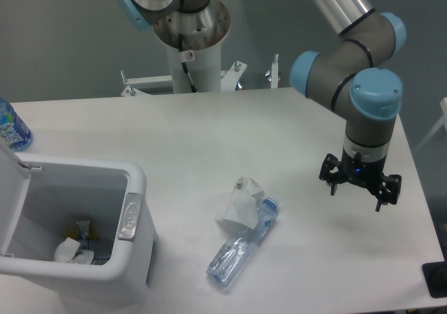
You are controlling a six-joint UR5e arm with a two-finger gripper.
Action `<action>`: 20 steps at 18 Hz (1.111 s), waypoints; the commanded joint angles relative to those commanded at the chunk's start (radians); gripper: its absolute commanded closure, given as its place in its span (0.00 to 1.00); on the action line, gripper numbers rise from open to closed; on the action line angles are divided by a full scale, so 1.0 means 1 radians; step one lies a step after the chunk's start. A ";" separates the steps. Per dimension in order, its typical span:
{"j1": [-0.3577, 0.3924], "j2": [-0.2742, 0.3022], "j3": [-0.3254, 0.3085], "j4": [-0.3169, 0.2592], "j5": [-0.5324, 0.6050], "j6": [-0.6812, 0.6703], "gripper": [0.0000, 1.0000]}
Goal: Place the trash in the trash can
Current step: 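Move the open gripper over the crumpled white tissue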
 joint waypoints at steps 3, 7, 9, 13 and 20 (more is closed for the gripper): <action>-0.017 0.002 -0.005 0.006 -0.003 -0.005 0.00; -0.035 0.026 -0.043 0.011 -0.043 -0.008 0.00; -0.049 0.044 -0.083 0.014 -0.070 -0.044 0.00; -0.100 0.081 -0.181 0.078 -0.100 -0.087 0.00; -0.193 0.103 -0.209 0.083 -0.103 -0.212 0.00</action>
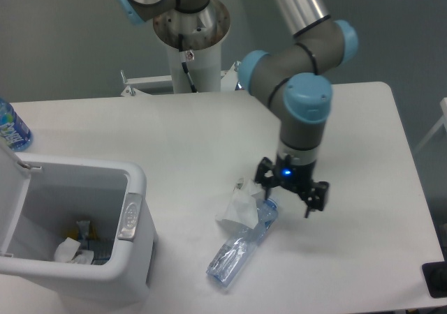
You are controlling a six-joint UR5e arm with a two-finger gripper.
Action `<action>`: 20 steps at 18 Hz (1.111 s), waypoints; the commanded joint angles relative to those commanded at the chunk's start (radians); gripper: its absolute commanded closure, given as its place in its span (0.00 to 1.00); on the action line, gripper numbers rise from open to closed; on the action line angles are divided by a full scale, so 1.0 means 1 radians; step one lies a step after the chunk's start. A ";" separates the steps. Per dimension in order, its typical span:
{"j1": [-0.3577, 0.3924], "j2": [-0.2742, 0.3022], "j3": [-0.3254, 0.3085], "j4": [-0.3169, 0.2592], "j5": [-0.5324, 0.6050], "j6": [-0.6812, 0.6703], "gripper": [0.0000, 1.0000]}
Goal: Place the trash in the trash can
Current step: 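Move the open gripper over the crumpled white tissue, then lower the gripper onto the white tissue and close on it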
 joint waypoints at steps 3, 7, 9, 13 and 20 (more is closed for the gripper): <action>-0.037 0.000 -0.003 -0.002 0.002 -0.041 0.00; -0.075 -0.002 -0.057 0.003 0.027 -0.039 0.00; -0.083 0.002 -0.077 0.003 0.052 -0.034 0.00; -0.083 0.005 -0.101 0.003 0.080 -0.034 0.00; -0.083 0.000 -0.115 0.003 0.083 -0.031 0.00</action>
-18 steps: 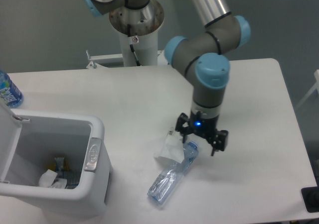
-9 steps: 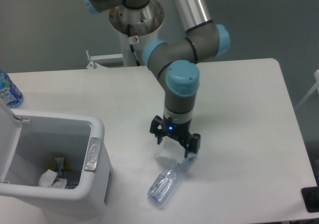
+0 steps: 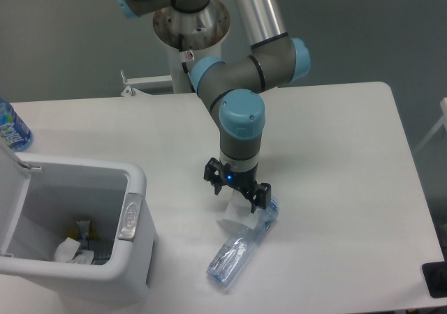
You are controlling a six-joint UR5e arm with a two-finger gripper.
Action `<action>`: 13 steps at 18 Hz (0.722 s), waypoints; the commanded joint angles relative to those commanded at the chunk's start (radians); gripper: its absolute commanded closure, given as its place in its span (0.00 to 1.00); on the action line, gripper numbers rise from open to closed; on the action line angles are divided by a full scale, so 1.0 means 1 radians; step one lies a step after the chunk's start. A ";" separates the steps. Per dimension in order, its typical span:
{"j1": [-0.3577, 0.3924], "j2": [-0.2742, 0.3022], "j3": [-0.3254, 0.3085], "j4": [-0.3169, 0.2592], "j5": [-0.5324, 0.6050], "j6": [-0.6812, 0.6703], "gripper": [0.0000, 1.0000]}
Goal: Place the trash in the trash can
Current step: 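Lower the gripper onto the white tissue and close on it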
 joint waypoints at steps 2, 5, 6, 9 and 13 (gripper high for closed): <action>-0.011 0.002 0.003 0.000 -0.002 0.011 0.12; -0.012 0.000 0.000 0.002 0.000 0.009 0.68; -0.012 0.000 0.002 0.002 -0.002 0.009 0.90; -0.012 -0.002 0.006 0.002 -0.005 0.011 1.00; -0.008 0.008 0.014 -0.003 -0.020 0.012 1.00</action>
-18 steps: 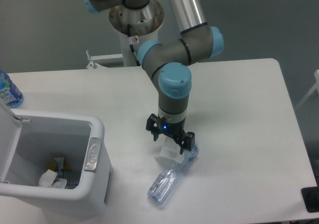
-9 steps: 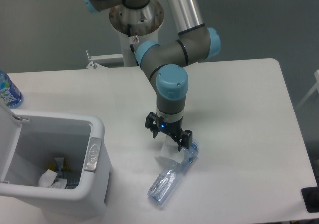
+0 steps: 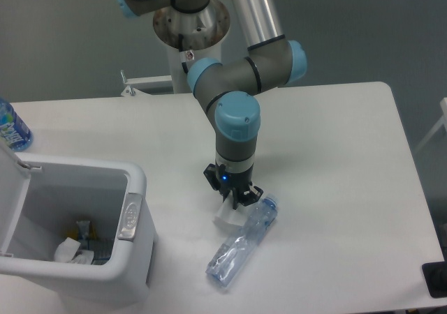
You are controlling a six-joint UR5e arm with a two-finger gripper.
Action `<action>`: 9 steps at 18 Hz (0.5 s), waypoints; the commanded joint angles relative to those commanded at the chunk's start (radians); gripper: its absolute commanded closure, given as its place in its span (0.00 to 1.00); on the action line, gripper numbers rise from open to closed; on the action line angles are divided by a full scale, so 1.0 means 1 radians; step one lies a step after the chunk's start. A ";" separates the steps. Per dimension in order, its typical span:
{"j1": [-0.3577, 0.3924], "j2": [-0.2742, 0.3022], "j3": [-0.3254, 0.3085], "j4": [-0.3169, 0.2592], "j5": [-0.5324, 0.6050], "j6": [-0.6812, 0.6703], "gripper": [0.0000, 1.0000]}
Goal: Place the trash in the trash can
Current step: 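Lower the gripper onto the white tissue and close on it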
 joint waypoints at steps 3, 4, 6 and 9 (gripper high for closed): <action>0.006 0.005 0.009 -0.003 -0.043 -0.002 1.00; 0.011 0.011 0.015 -0.008 -0.058 -0.002 1.00; 0.017 0.015 0.031 -0.011 -0.100 -0.005 1.00; 0.055 0.043 0.044 -0.012 -0.214 -0.012 1.00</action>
